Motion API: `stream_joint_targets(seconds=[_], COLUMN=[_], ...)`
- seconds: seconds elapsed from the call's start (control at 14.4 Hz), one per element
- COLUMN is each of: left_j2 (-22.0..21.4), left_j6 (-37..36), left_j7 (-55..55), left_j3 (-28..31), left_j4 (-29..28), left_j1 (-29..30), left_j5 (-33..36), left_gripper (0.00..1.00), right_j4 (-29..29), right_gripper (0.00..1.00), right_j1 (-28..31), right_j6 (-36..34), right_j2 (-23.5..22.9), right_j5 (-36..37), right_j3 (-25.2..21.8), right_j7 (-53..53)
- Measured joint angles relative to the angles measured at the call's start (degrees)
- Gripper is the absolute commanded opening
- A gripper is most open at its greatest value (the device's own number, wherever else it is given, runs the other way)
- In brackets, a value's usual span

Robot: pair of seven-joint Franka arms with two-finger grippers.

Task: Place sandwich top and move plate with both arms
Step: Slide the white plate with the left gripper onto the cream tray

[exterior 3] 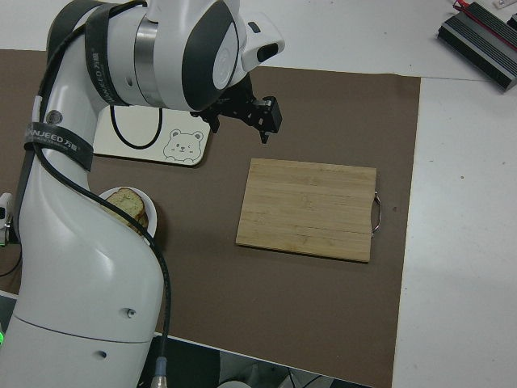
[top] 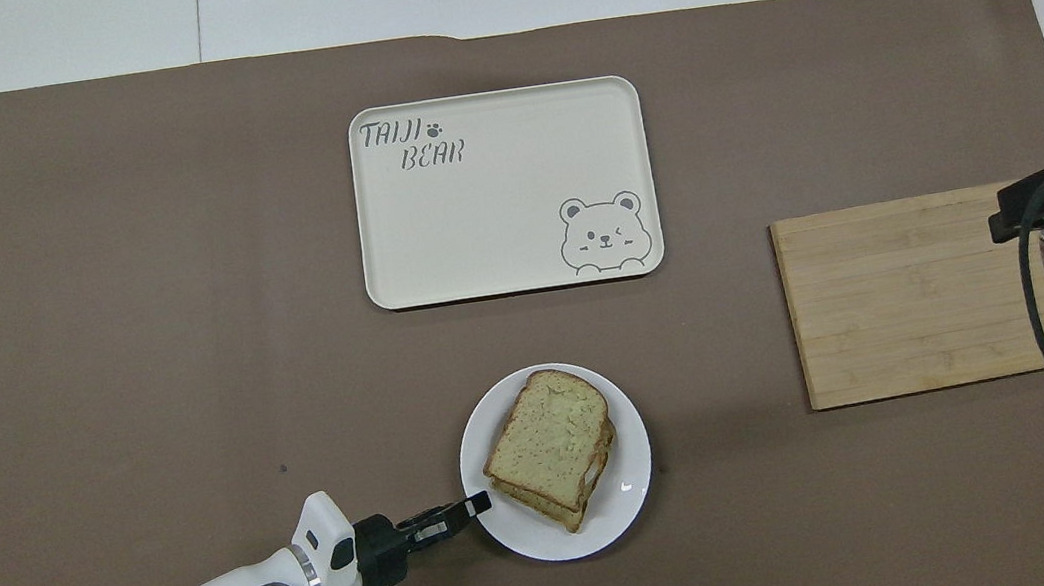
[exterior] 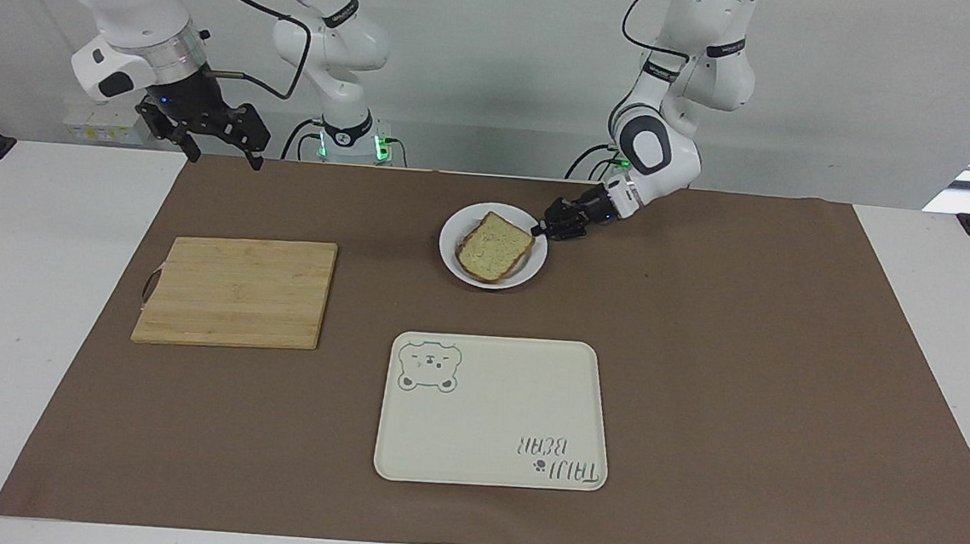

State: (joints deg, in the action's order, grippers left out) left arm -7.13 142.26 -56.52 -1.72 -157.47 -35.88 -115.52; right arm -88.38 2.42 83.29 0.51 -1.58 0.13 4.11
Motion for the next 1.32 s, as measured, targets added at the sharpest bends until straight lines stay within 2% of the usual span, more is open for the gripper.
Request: stream_joint_targets(seconds=[1.32], left_j2=[0.2], left_j6=[-0.1], left_j7=[0.1], left_j3=[0.7], left_j4=[1.7], left_j1=[0.4], left_j5=[0.0], left_gripper=[0.0], right_j4=[0.0], right_gripper=[1.0], right_j1=[0.0], right_j6=[0.0], right_j2=[0.0], right_j5=[0.0], right_j3=[0.0], right_j7=[0.0])
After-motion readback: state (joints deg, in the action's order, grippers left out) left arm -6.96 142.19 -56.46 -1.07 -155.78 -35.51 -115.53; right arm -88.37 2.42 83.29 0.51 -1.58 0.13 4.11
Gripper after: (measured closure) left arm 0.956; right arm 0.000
